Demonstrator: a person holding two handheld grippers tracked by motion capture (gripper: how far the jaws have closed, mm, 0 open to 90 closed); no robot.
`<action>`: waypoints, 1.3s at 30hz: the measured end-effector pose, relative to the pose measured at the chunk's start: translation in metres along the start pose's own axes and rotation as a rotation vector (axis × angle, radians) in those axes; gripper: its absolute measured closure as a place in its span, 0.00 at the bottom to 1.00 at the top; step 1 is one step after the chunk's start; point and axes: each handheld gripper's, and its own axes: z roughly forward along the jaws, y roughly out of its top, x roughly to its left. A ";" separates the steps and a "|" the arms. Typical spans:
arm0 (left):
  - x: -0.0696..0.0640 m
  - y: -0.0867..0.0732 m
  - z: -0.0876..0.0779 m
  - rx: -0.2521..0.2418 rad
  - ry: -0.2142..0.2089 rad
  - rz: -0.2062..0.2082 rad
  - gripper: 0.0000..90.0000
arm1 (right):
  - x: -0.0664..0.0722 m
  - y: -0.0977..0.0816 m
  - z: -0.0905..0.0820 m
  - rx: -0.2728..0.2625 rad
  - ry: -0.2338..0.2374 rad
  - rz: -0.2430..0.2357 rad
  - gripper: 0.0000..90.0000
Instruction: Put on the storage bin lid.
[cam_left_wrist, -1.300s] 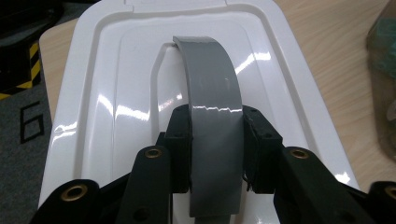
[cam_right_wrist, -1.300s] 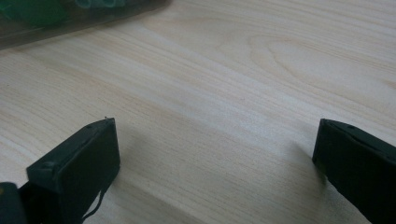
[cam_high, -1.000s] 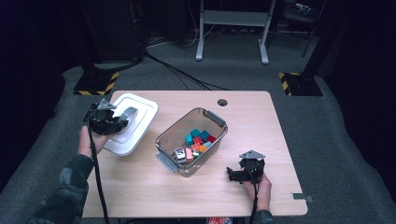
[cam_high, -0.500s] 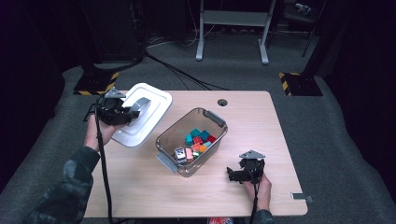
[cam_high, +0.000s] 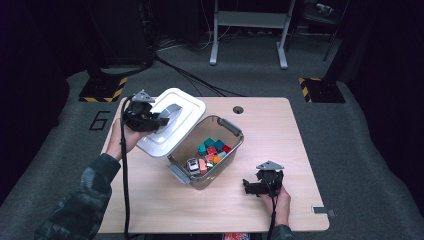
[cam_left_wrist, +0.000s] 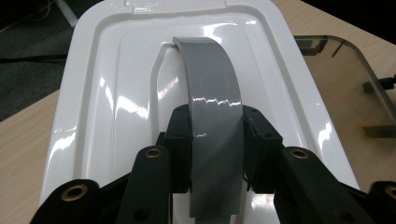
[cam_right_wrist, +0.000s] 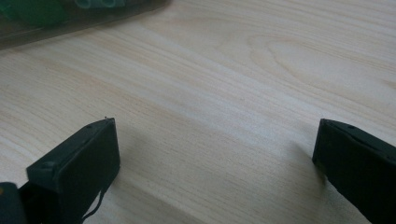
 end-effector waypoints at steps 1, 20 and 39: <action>-0.003 0.001 0.002 -0.004 -0.010 0.000 0.74 | 0.000 0.000 0.000 0.000 0.000 0.001 0.00; -0.064 0.008 0.062 0.051 -0.174 0.066 0.74 | 0.000 0.000 0.000 0.000 0.000 -0.001 0.00; -0.089 -0.003 0.079 0.063 -0.160 0.054 0.74 | 0.000 0.000 0.000 0.001 -0.002 -0.004 0.00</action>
